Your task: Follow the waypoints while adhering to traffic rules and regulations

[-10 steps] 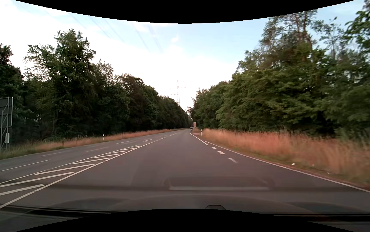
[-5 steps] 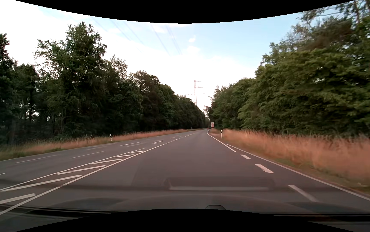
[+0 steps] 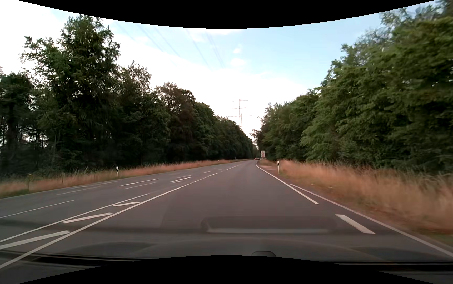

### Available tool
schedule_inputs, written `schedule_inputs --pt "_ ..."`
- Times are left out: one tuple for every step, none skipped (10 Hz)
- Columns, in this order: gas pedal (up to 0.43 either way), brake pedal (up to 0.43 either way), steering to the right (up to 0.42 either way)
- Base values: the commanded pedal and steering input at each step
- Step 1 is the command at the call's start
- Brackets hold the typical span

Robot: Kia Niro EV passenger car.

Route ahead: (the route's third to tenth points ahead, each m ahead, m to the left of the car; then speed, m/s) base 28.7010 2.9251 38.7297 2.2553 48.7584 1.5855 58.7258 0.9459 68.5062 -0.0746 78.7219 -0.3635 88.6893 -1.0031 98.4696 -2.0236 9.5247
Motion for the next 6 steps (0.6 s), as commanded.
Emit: schedule_inputs --pt "0.311 0.000 0.002" --pt "0.319 0.000 0.003" --pt "0.331 0.000 0.004" --pt "0.331 0.000 0.003" --pt "0.331 0.000 0.003" --pt "0.331 0.000 0.003"
